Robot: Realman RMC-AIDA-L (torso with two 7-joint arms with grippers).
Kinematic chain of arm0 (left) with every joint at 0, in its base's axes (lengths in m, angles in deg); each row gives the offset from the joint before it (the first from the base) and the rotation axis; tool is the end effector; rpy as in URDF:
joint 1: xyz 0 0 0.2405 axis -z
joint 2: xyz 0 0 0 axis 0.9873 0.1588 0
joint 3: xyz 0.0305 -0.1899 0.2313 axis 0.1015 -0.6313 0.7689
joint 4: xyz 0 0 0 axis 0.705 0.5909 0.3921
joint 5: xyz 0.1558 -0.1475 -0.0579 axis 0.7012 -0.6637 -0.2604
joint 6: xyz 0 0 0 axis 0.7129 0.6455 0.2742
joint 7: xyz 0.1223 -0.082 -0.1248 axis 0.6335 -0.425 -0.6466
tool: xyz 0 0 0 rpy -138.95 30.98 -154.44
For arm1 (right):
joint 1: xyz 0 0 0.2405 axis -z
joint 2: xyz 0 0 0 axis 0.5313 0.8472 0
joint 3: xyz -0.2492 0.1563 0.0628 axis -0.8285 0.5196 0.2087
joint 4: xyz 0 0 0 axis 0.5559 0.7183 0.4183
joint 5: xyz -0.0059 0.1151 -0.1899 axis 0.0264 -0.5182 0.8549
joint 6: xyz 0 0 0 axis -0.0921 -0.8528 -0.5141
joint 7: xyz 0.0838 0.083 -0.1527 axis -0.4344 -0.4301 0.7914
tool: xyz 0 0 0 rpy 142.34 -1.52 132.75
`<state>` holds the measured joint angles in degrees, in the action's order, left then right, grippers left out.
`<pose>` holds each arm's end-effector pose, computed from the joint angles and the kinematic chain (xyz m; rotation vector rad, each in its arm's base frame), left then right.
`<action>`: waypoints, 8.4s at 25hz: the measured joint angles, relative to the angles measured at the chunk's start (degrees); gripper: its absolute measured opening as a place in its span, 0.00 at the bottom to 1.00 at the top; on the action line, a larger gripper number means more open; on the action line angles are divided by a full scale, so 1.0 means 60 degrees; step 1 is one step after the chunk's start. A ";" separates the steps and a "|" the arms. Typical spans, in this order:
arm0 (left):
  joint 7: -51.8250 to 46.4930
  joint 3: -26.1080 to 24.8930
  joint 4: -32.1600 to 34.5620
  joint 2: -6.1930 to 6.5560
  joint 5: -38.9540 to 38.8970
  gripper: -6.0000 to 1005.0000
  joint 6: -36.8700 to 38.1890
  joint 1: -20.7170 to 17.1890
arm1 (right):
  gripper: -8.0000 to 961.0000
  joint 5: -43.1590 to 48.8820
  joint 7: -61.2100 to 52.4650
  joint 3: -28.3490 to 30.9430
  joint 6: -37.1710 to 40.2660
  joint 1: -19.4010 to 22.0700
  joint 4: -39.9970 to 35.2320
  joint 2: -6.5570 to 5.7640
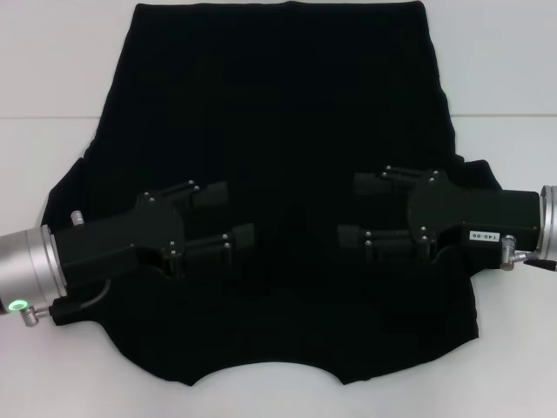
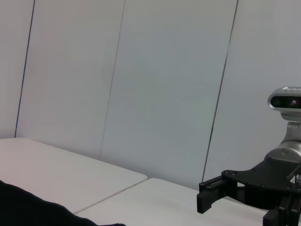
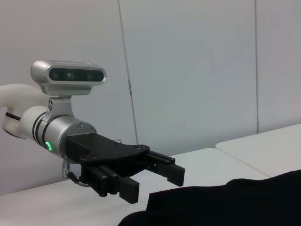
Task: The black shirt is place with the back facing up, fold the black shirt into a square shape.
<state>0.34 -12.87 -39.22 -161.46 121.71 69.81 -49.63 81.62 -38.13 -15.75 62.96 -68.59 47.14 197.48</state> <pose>-0.2655 0.3694 -0.0551 -2.5881 -0.4787 -0.9881 0.2268 0.4012 -0.0675 -2.7749 0.3399 0.8157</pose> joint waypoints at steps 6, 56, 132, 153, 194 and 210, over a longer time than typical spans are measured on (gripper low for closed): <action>0.0001 0.0038 0.0000 0.0019 0.0001 0.78 0.0000 0.0032 | 0.92 0.0002 -0.0002 0.0021 0.0000 -0.0011 0.0000 0.0000; -0.8825 -0.0250 0.2343 0.0392 0.4329 0.78 -0.5159 -0.0322 | 0.92 -0.0234 -0.0067 -0.0020 -0.1046 -0.0407 0.1011 0.0059; -0.8115 -0.2313 0.2412 0.0530 0.4008 0.01 -0.4796 -0.0803 | 0.92 -0.0760 0.0248 0.0012 -0.1498 -0.0437 0.1495 0.0043; -0.8115 -0.2608 0.2447 0.0597 0.3999 0.01 -0.4567 -0.0814 | 0.92 -0.0760 0.0248 0.0019 -0.1508 -0.0451 0.1430 0.0043; -0.4615 0.0289 0.0503 0.0040 0.2159 0.07 -0.3525 0.0785 | 0.92 -0.0760 0.0262 0.0026 -0.1508 -0.0333 0.1477 0.0044; -0.7285 -0.0028 0.0484 0.0079 0.2331 0.47 -0.6842 0.0697 | 0.92 -0.0864 0.0154 0.0050 -0.1509 -0.0369 0.1420 0.0015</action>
<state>-43.36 -13.03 -36.31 -160.99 135.70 28.75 -45.45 76.44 -37.20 -15.45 53.91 -70.80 55.67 197.57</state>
